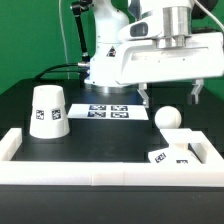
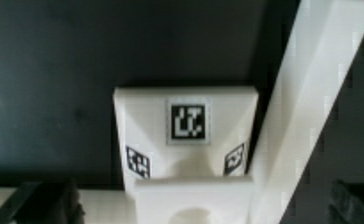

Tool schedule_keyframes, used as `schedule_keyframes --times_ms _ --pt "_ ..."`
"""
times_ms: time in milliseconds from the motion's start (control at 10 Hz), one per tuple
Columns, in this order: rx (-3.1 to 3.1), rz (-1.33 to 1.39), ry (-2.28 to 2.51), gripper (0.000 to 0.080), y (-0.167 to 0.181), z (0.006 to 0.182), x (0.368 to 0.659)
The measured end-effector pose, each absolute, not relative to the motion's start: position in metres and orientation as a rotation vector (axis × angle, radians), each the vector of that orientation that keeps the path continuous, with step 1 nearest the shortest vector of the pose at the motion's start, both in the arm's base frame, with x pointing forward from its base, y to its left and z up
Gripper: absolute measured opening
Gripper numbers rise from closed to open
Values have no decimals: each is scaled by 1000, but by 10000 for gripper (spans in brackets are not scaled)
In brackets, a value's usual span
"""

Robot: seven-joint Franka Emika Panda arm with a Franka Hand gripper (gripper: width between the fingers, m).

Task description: Assemble lamp

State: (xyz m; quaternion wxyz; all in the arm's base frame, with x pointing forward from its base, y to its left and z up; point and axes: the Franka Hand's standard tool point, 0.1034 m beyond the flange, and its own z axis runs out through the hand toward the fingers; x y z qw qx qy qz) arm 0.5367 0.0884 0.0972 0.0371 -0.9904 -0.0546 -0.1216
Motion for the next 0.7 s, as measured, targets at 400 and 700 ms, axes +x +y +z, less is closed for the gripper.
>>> schedule_keyframes --times_ms 400,700 --pt "-3040 -353 -24 698 93 81 486" --pt "-3041 -347 -30 698 94 81 487"
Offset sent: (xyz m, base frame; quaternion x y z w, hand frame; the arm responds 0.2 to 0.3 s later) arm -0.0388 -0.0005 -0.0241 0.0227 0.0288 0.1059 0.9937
